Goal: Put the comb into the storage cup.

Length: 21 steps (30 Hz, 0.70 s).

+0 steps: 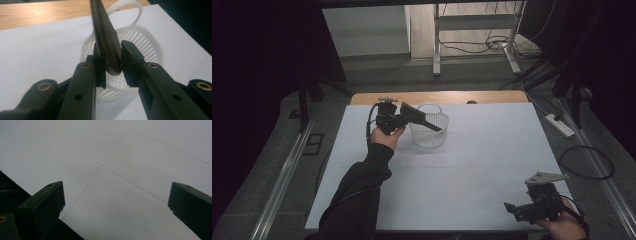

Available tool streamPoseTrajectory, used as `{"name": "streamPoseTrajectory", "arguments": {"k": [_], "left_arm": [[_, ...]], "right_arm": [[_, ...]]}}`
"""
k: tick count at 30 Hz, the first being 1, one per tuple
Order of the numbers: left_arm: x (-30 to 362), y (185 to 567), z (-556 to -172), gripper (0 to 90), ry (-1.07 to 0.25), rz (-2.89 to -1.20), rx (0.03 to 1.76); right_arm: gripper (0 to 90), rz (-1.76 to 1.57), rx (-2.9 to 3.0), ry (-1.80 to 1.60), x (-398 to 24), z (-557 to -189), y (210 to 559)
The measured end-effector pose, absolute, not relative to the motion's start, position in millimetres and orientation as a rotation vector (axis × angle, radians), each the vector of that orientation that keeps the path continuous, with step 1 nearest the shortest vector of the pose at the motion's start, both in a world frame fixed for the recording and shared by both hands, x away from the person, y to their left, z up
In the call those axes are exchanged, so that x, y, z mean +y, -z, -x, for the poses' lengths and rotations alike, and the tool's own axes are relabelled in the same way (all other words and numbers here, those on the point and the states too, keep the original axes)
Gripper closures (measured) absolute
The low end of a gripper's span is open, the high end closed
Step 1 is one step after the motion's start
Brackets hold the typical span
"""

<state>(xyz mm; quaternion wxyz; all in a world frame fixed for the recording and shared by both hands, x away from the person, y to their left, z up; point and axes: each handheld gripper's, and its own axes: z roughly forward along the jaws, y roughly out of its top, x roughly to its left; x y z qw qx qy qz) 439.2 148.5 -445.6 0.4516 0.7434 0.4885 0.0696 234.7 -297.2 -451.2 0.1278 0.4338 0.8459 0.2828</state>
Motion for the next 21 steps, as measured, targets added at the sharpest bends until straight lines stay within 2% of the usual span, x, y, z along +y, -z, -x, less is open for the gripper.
{"name": "streamPoseTrajectory", "arguments": {"k": [8, 21], "left_arm": [[145.2, 448.7, -439.3, 59.7, -0.239, -1.883, 1.226], [141.1, 457.5, -439.3, 33.0, -0.277, -1.943, 1.245]], "right_arm": [[1.5, -1.263, 2.464, -0.817, -297.0, -235.2, 451.5], [1.5, -1.271, 2.462, -0.817, -297.2, -235.3, 451.5]]}}
